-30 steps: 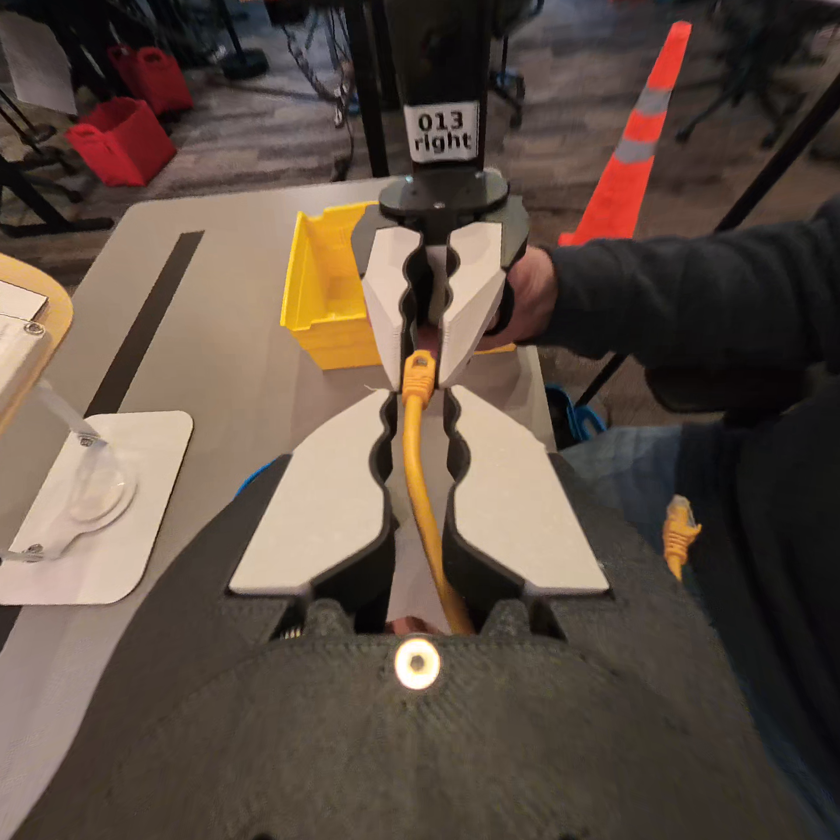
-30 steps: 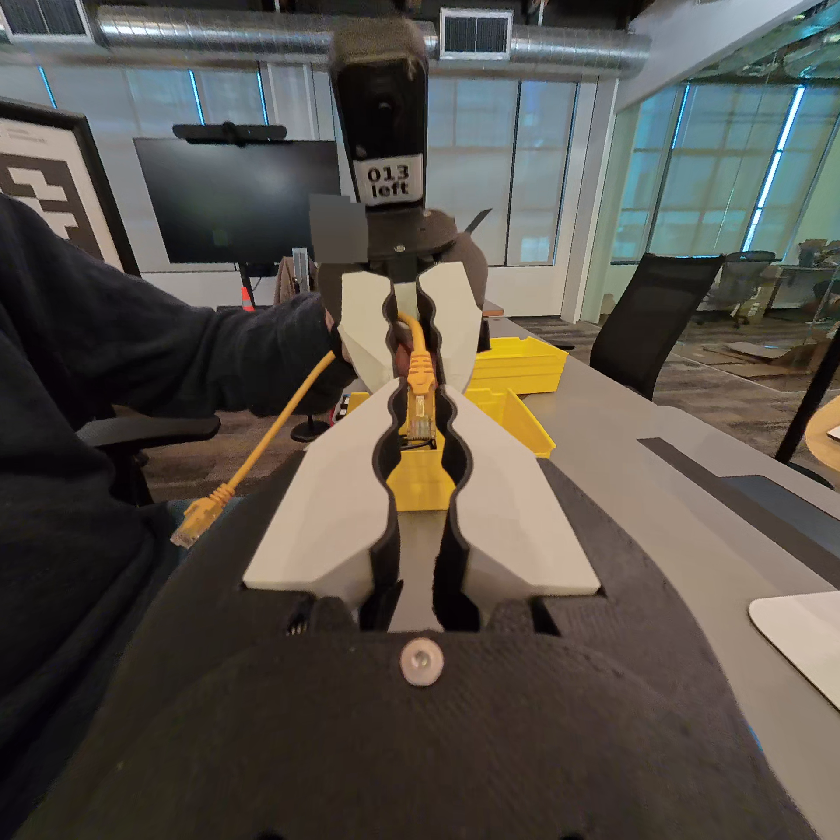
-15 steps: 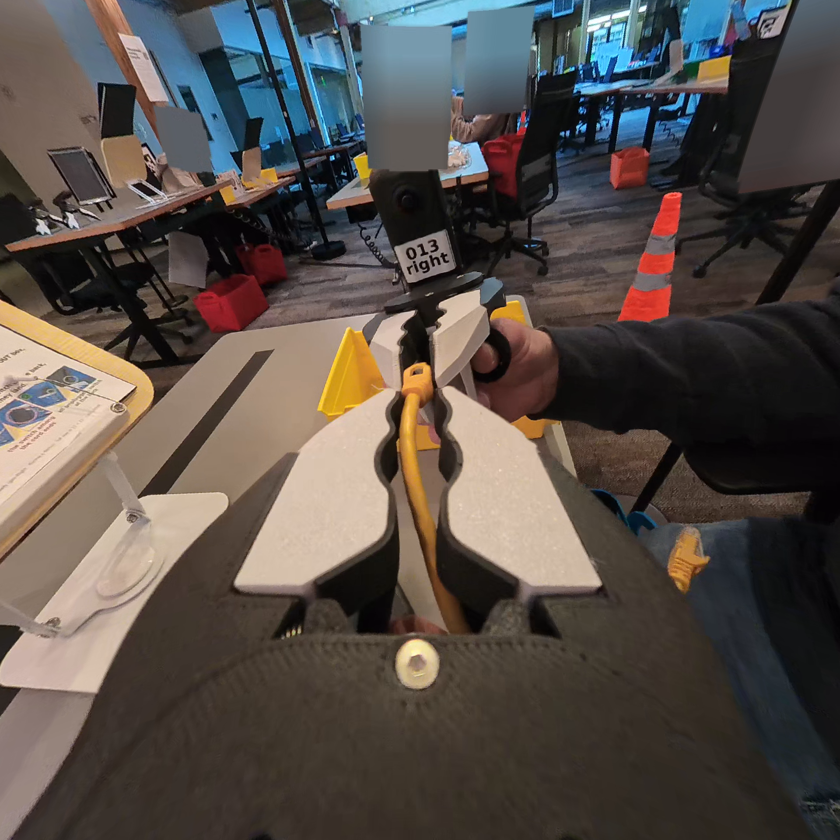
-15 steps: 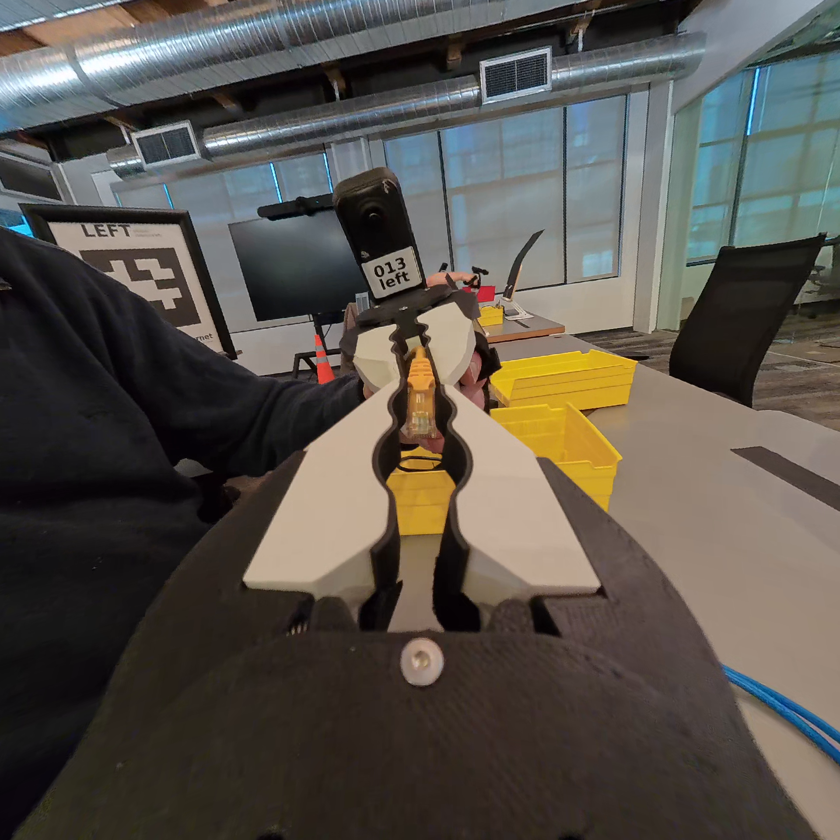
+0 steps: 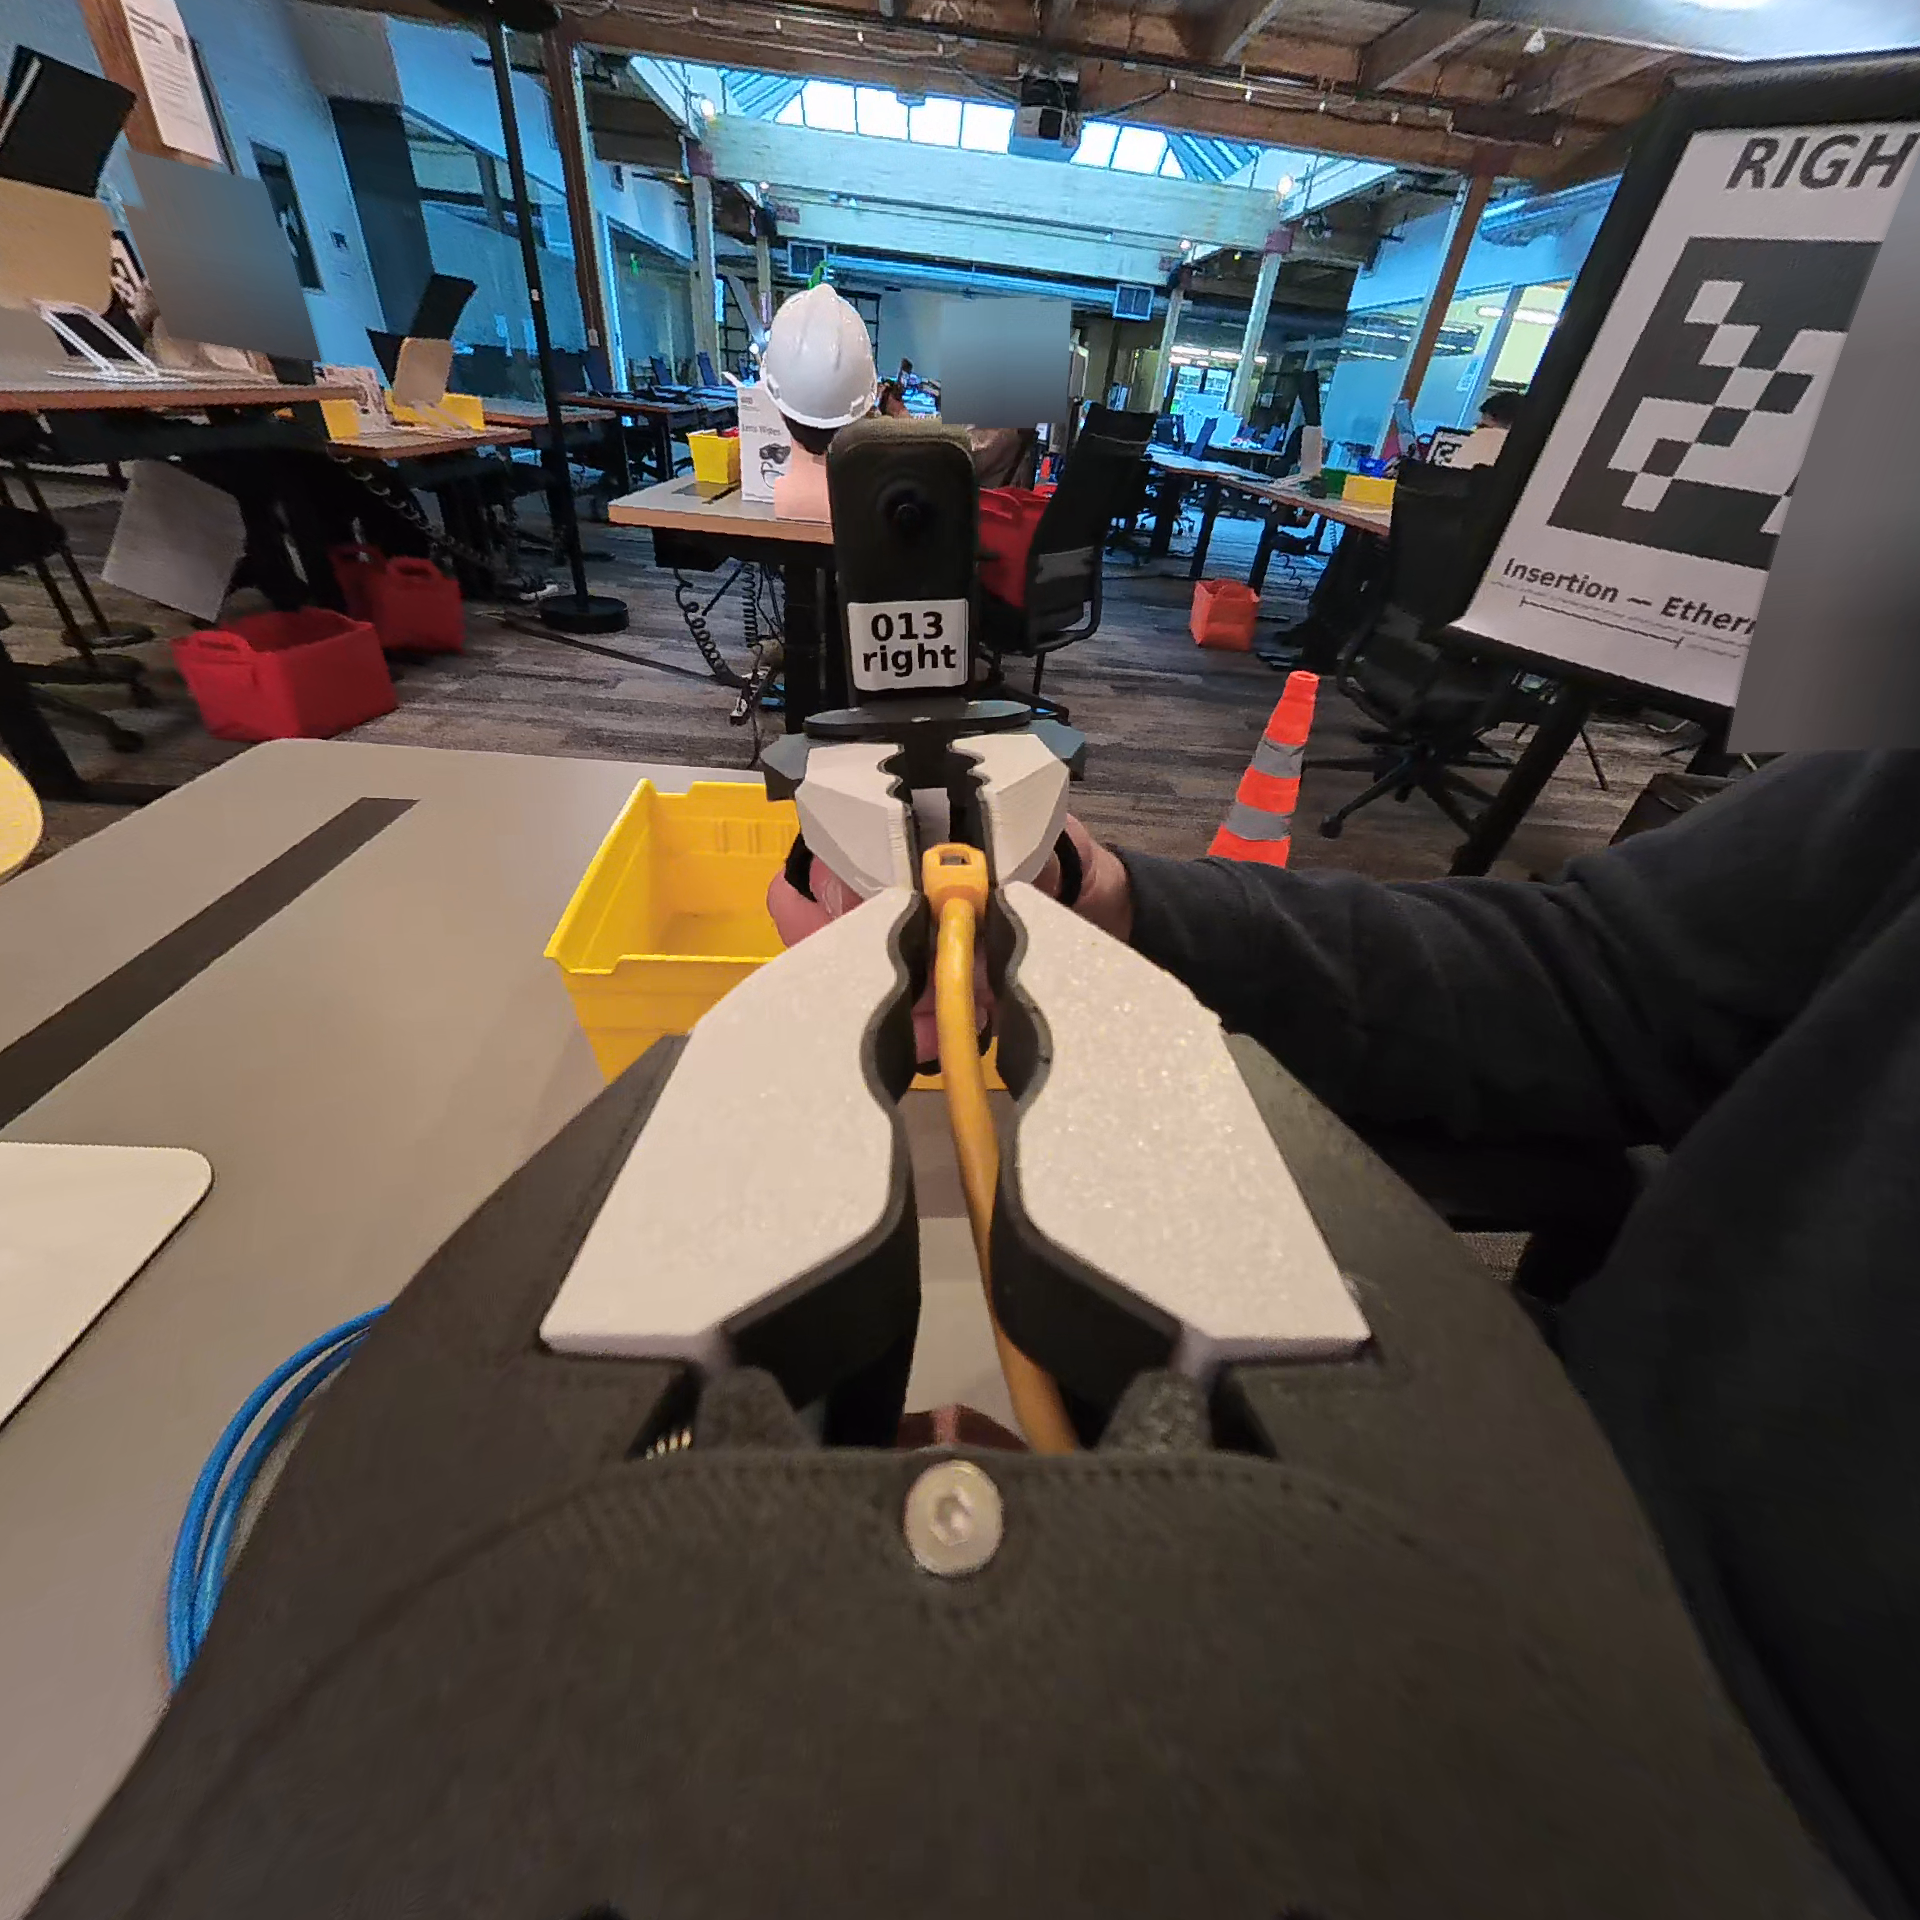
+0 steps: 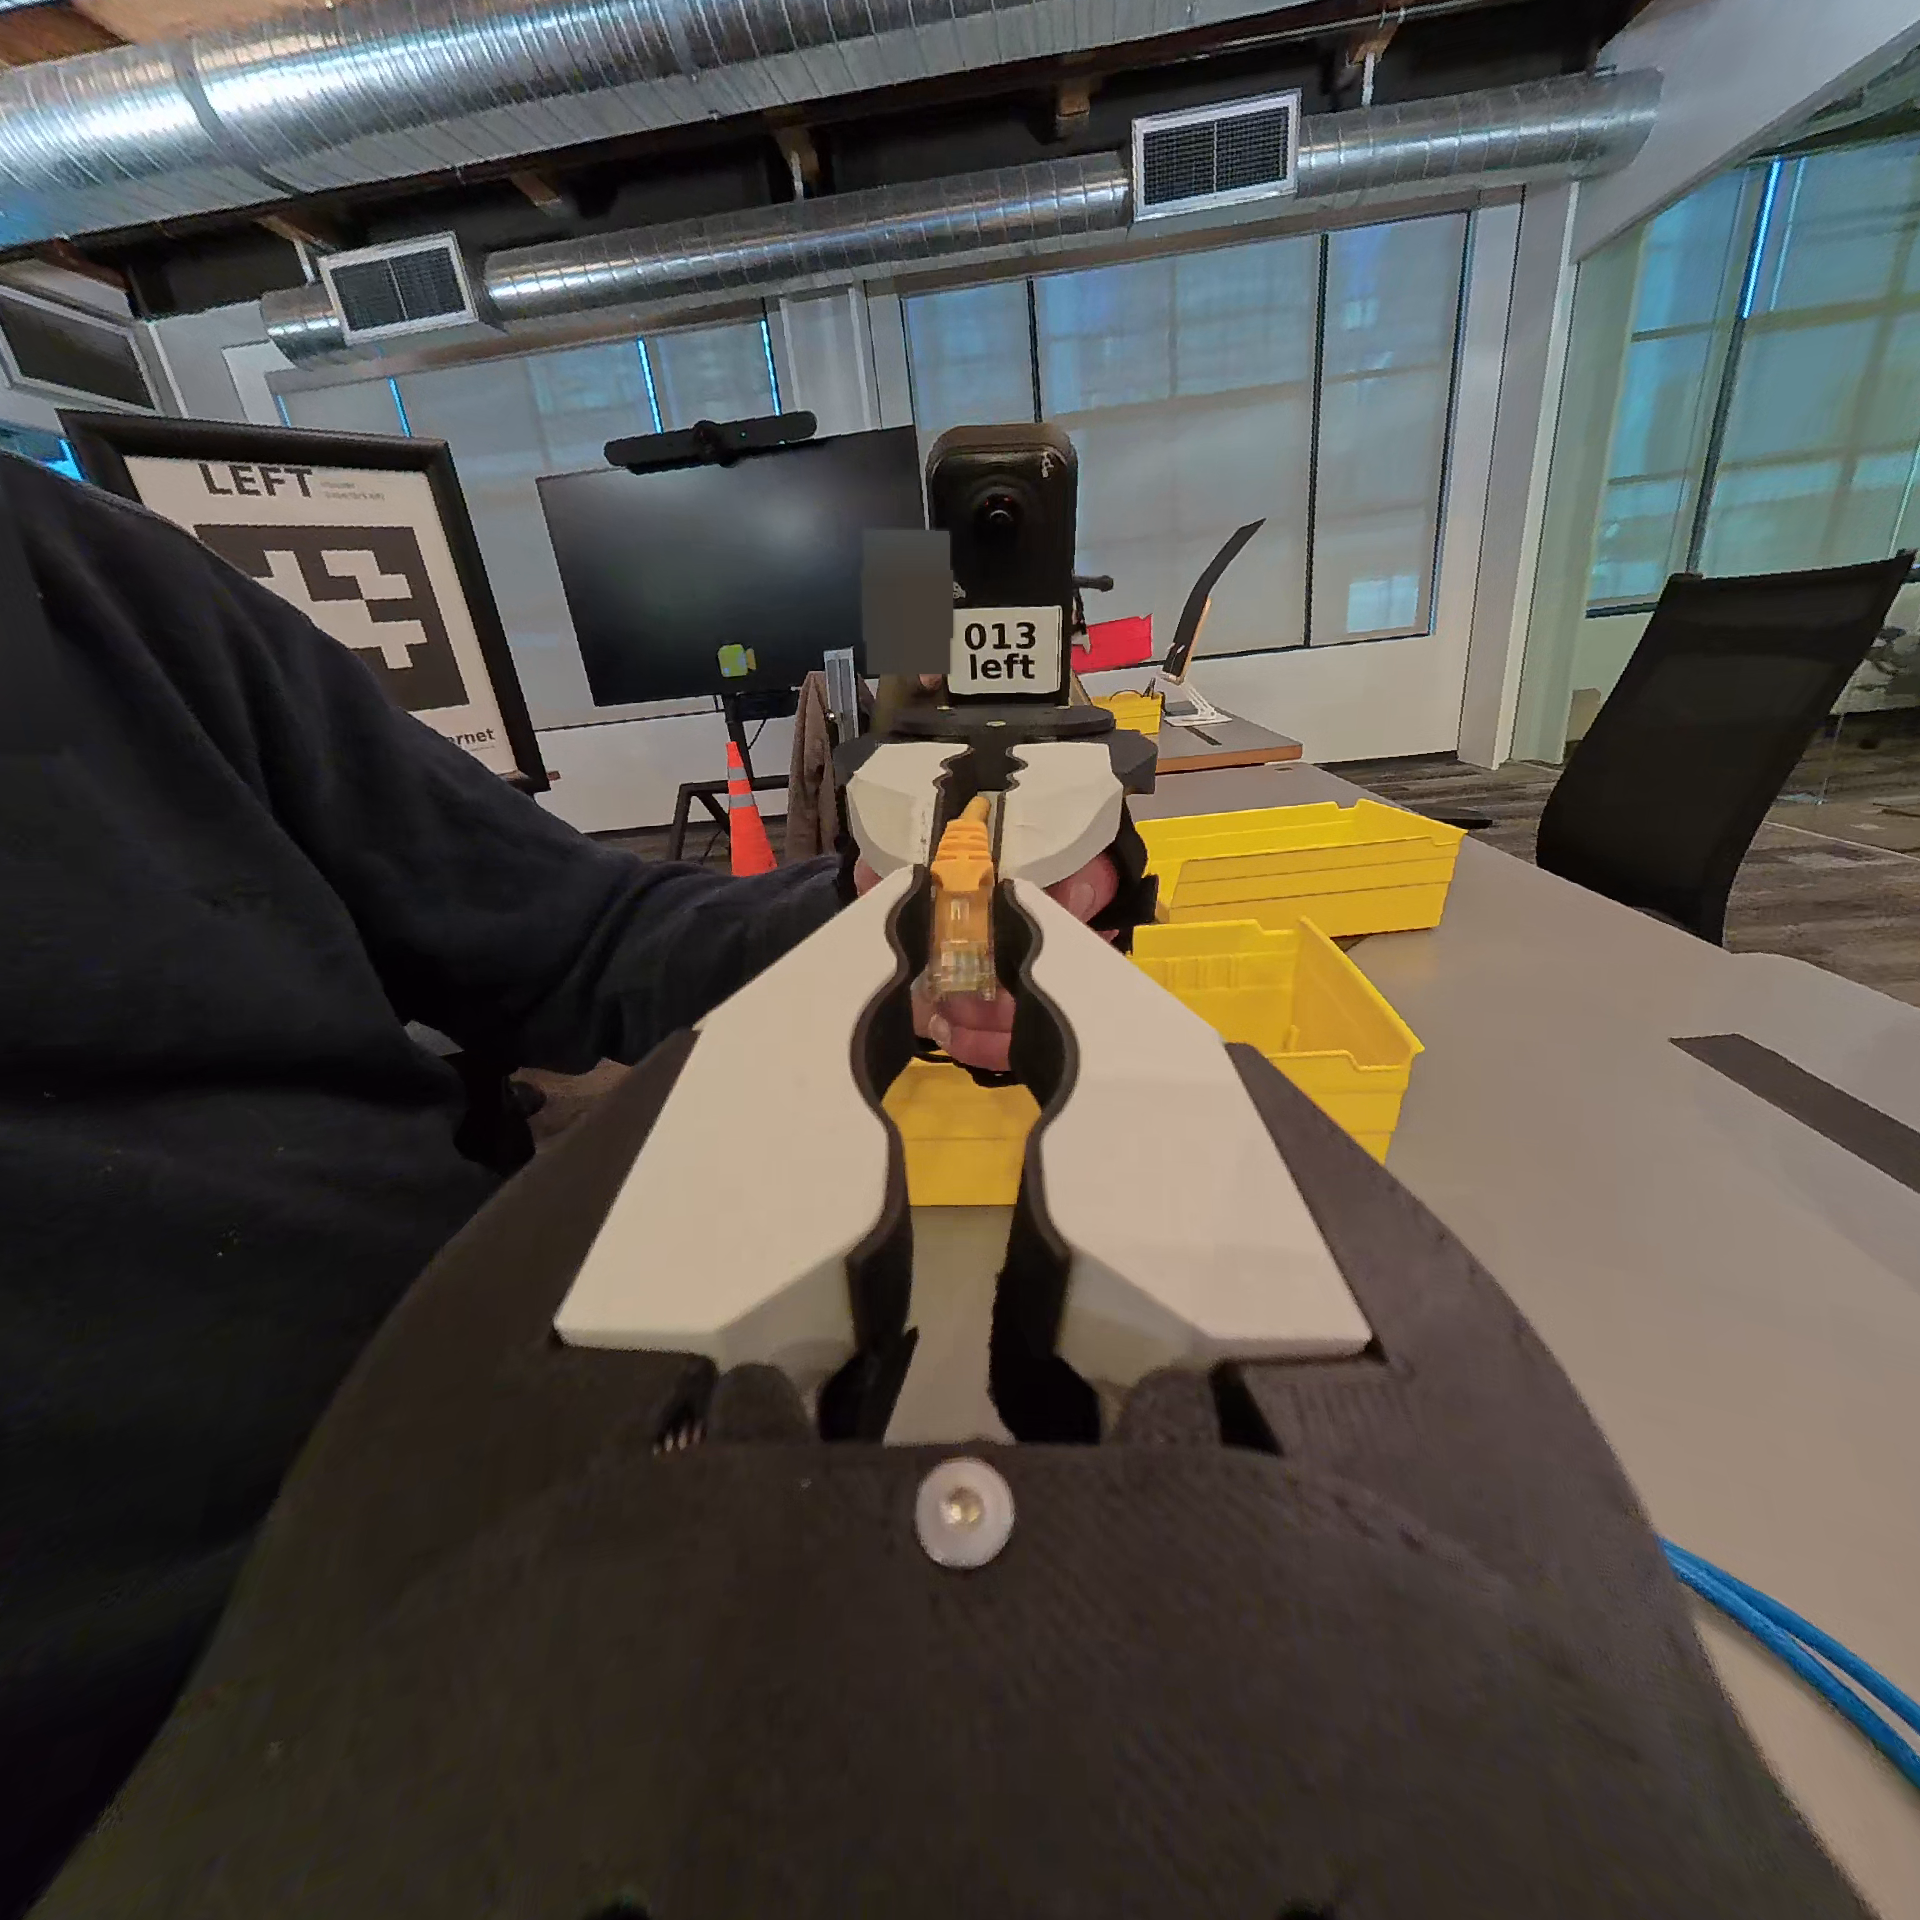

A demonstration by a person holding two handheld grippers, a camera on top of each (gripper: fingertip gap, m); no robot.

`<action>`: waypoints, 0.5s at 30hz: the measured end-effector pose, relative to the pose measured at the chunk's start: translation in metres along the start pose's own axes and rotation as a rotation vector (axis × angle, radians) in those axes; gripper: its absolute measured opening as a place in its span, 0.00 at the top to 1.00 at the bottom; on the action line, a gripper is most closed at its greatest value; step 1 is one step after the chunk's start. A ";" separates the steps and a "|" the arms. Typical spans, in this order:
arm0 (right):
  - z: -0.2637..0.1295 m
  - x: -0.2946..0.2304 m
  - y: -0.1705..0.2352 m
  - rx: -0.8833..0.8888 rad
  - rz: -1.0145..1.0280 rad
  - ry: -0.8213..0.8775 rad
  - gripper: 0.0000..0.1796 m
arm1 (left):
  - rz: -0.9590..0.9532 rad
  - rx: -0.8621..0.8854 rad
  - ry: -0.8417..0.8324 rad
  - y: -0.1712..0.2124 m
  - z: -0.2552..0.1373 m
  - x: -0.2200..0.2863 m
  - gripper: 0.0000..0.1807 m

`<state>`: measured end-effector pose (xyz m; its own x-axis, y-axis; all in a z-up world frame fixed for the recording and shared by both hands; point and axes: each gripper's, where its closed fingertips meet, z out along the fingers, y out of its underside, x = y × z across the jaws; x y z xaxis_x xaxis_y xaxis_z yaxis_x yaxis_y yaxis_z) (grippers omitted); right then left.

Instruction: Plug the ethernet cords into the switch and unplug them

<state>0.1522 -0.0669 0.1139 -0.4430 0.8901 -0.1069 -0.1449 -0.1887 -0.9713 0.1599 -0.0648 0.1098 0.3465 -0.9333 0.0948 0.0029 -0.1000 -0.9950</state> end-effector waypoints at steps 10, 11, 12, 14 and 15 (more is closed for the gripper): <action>-0.007 0.011 0.006 -0.057 -0.008 0.066 0.93 | -0.024 -0.058 -0.058 0.008 -0.008 -0.008 0.94; -0.009 0.013 0.008 -0.073 -0.012 0.082 0.92 | -0.029 -0.059 -0.057 0.008 -0.010 -0.008 0.94; -0.009 0.014 0.010 -0.092 -0.018 0.089 0.91 | -0.032 -0.066 -0.056 0.010 -0.010 -0.008 0.94; -0.009 0.013 0.013 -0.119 -0.033 0.092 0.92 | -0.047 -0.073 -0.056 0.013 -0.010 -0.009 0.94; -0.009 0.013 0.013 -0.127 -0.032 0.093 0.92 | -0.049 -0.071 -0.055 0.013 -0.010 -0.009 0.94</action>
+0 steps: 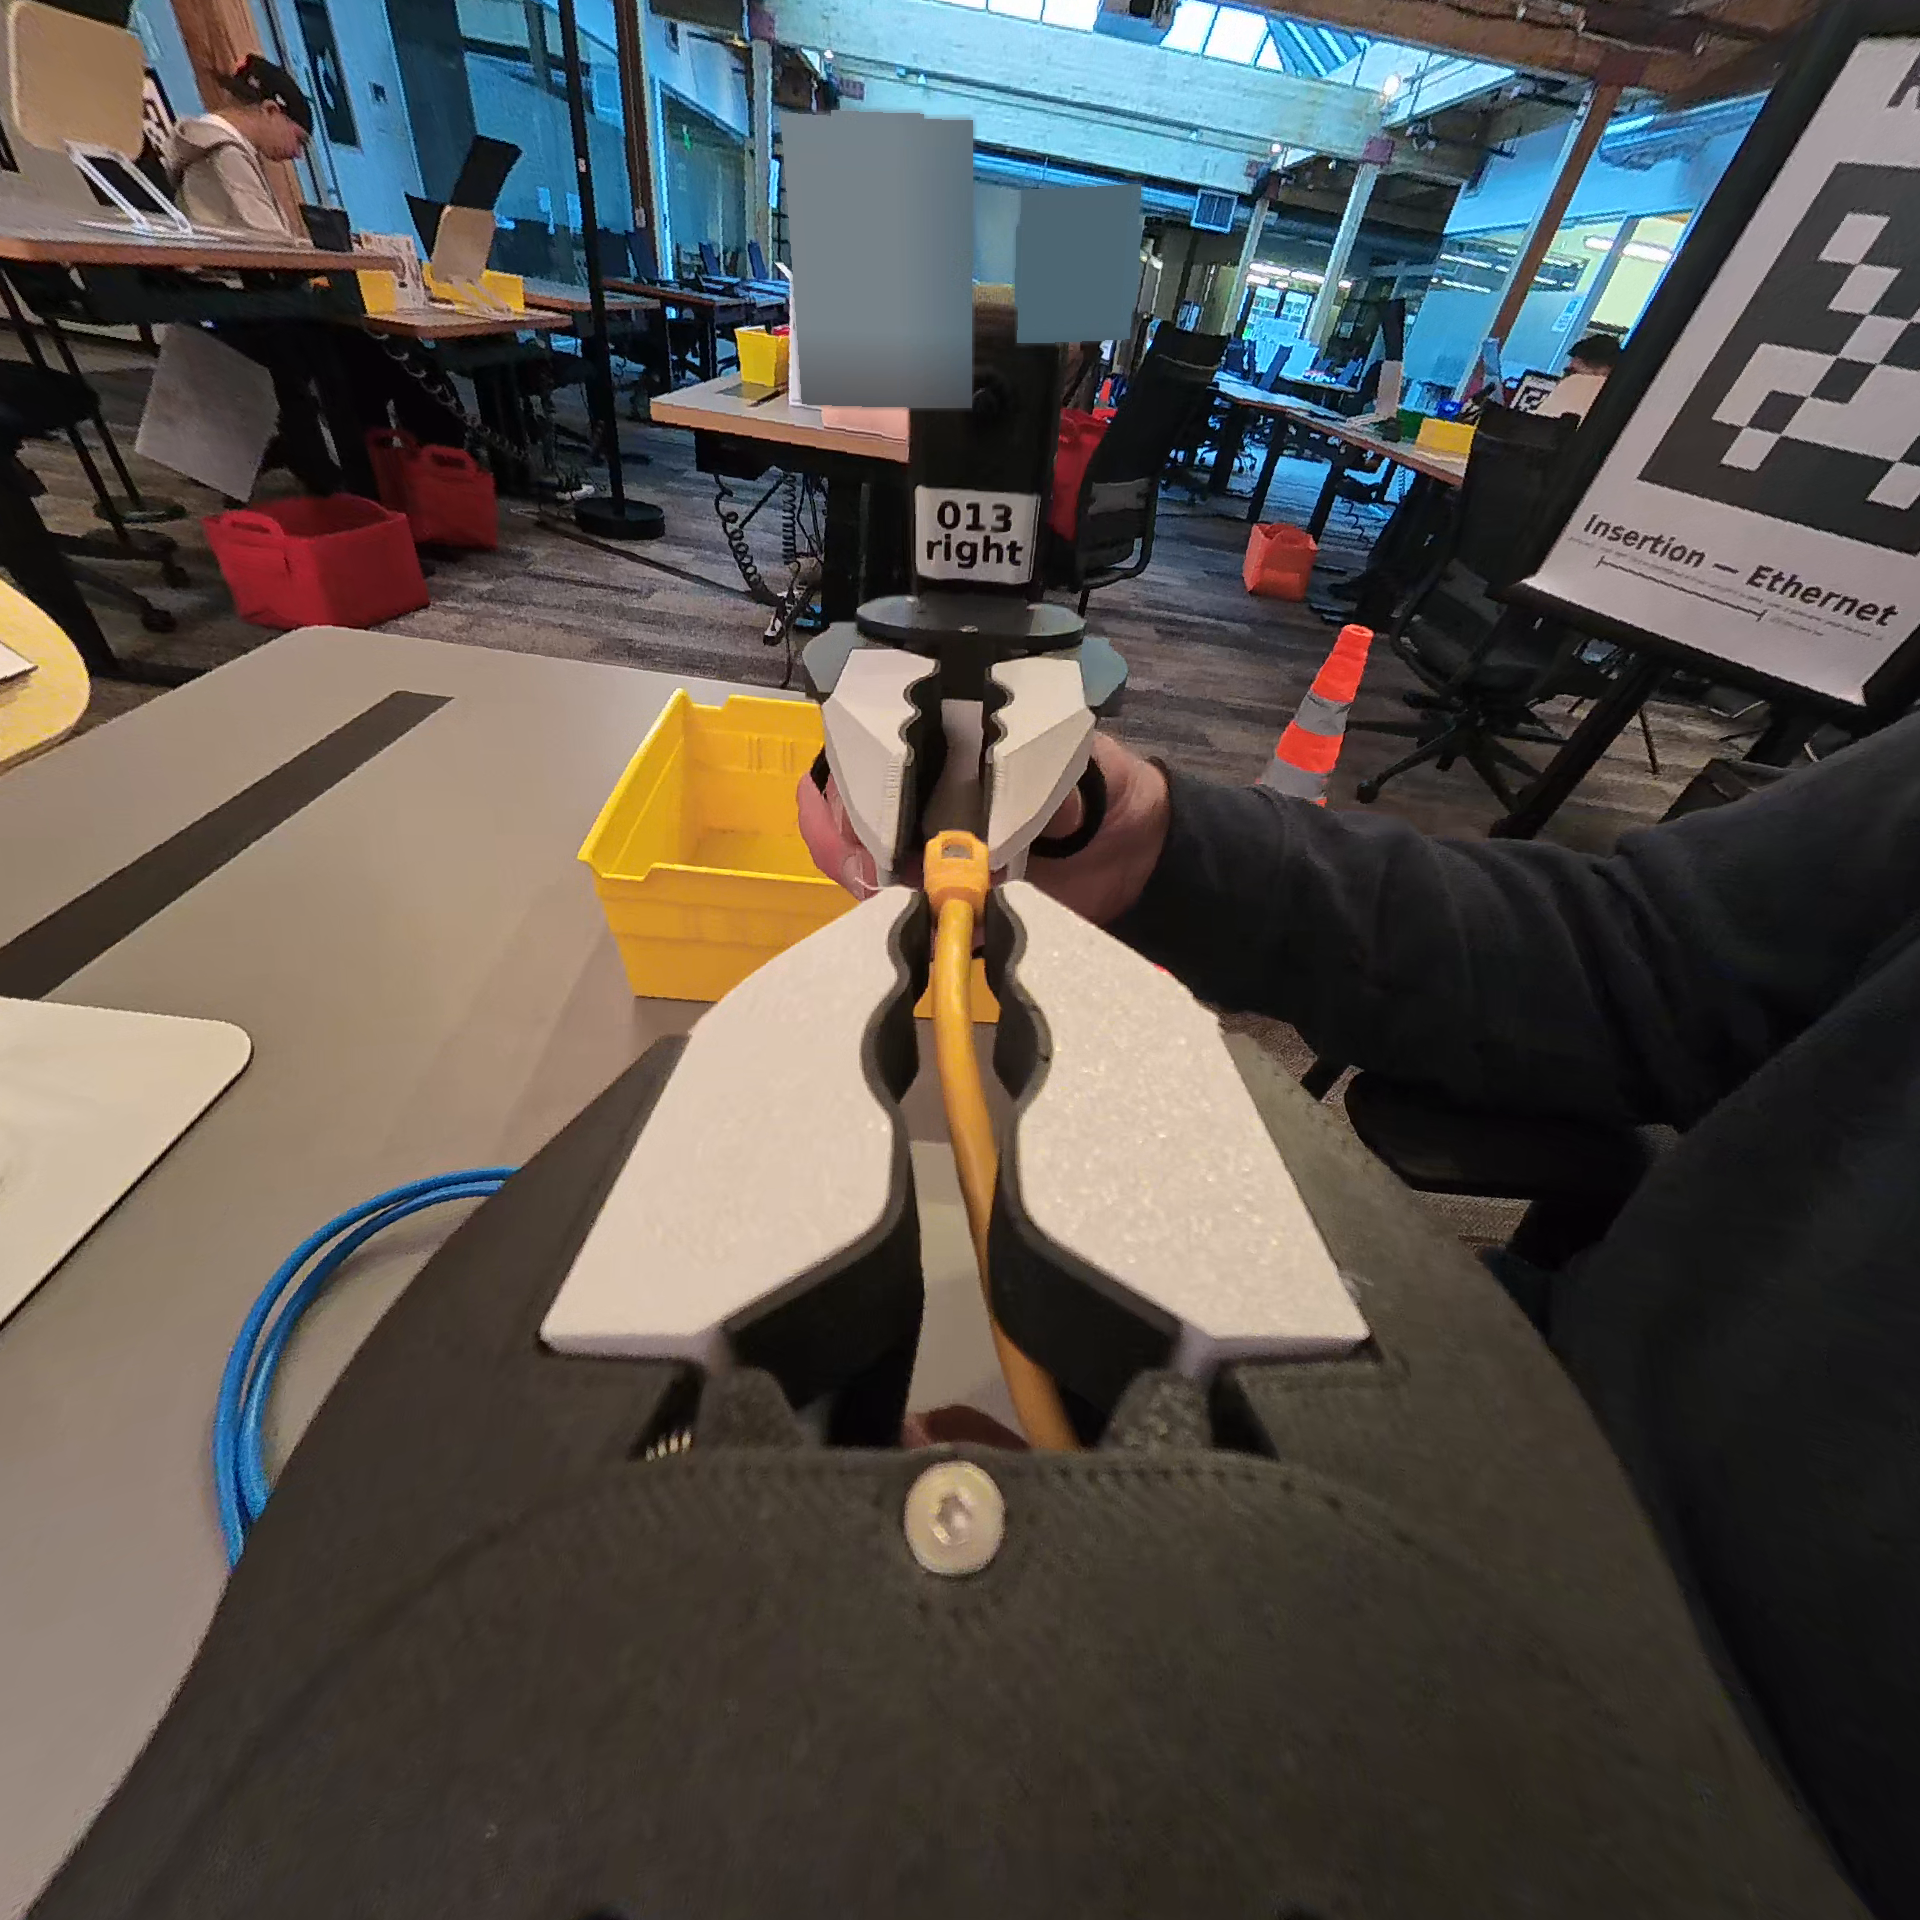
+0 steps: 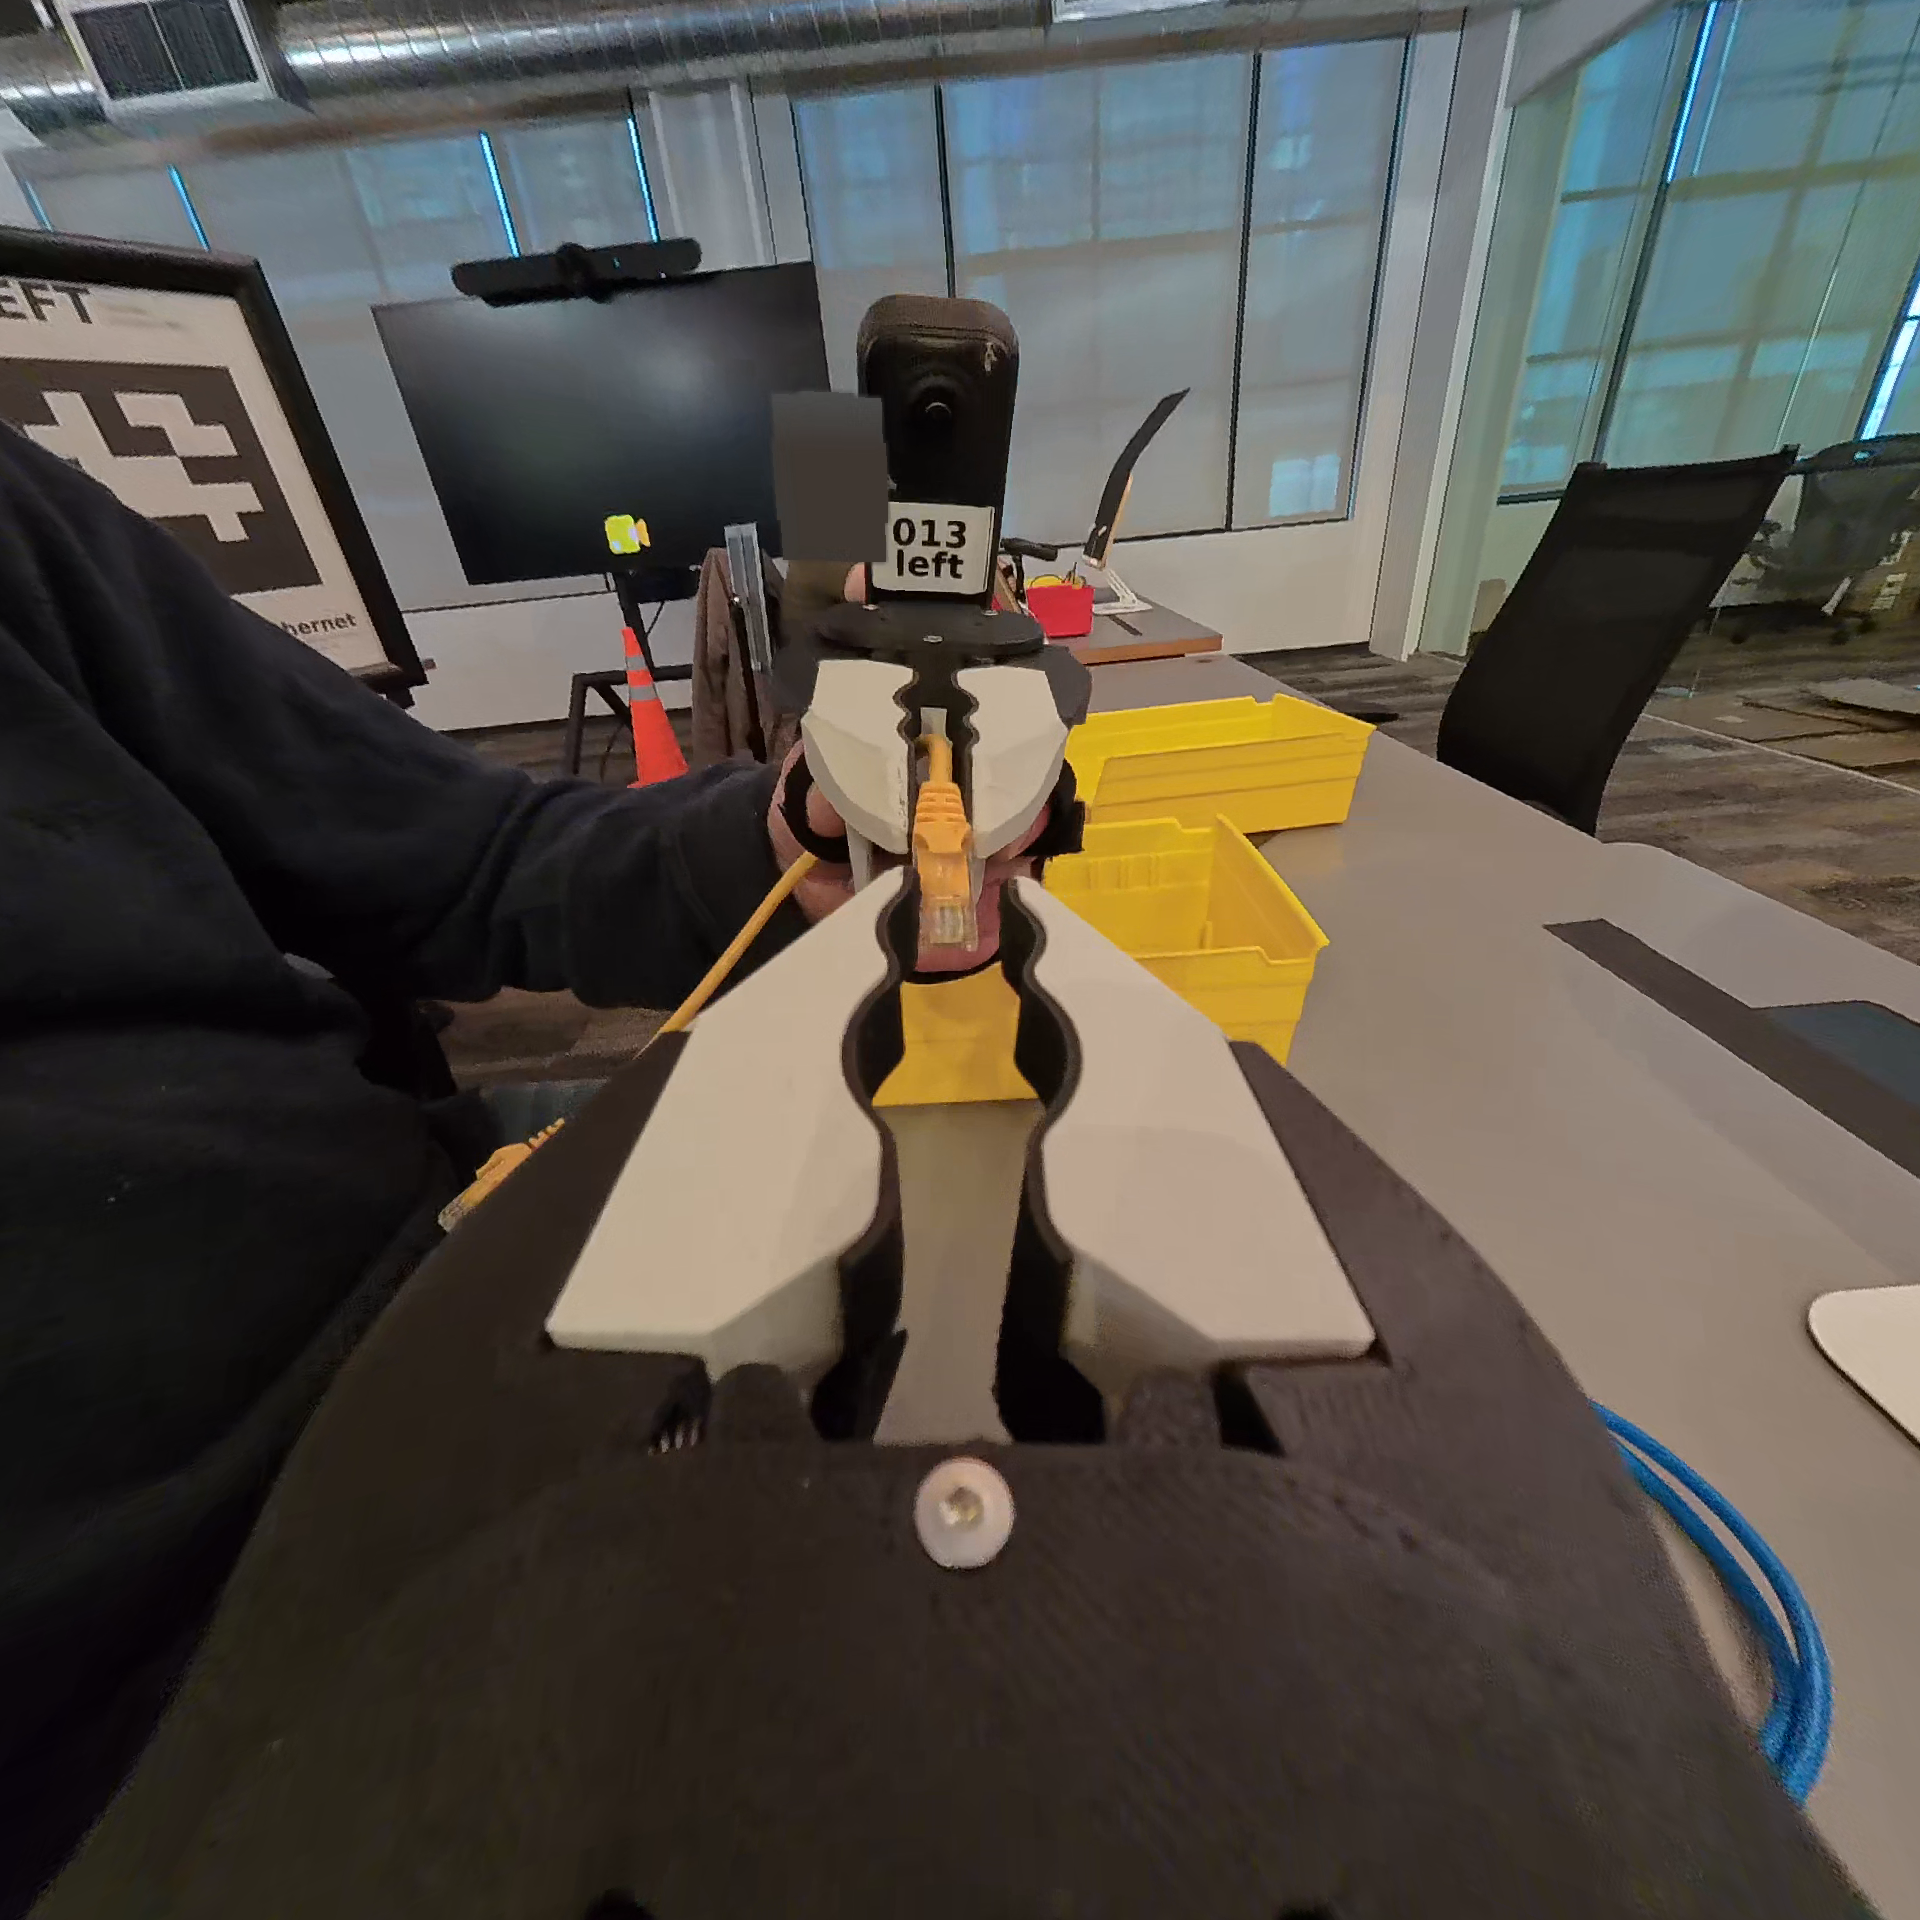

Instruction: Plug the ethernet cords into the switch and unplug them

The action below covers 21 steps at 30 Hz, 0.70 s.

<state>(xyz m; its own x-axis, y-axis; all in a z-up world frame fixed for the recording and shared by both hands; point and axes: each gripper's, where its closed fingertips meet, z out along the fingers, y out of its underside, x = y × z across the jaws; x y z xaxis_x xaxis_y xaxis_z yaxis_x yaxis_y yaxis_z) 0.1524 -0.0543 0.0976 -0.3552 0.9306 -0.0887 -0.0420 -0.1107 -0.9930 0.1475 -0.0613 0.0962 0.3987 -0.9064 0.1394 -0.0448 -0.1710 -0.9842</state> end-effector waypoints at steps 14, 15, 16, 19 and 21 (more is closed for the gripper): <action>0.001 -0.004 0.005 -0.045 0.033 -0.023 0.94 | -0.043 0.048 0.002 -0.001 0.004 0.000 0.95; 0.003 -0.004 0.008 -0.062 0.032 -0.024 0.93 | -0.051 0.059 0.009 -0.003 0.004 0.001 0.95; 0.004 -0.004 0.009 -0.069 0.028 -0.020 0.93 | -0.050 0.054 0.006 -0.002 0.005 0.000 0.95; 0.006 -0.004 0.006 -0.051 0.010 -0.014 0.94 | -0.035 0.052 0.001 -0.005 0.004 0.000 0.95; 0.006 -0.005 0.006 -0.061 -0.002 -0.014 0.94 | -0.025 0.046 -0.001 -0.005 0.005 0.001 0.95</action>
<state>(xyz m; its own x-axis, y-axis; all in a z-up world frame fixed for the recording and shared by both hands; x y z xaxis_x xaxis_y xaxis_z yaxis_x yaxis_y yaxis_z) 0.1487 -0.0615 0.0929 -0.3683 0.9257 -0.0864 0.0144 -0.0873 -0.9961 0.1526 -0.0598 0.1008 0.3998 -0.9018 0.1638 0.0074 -0.1756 -0.9844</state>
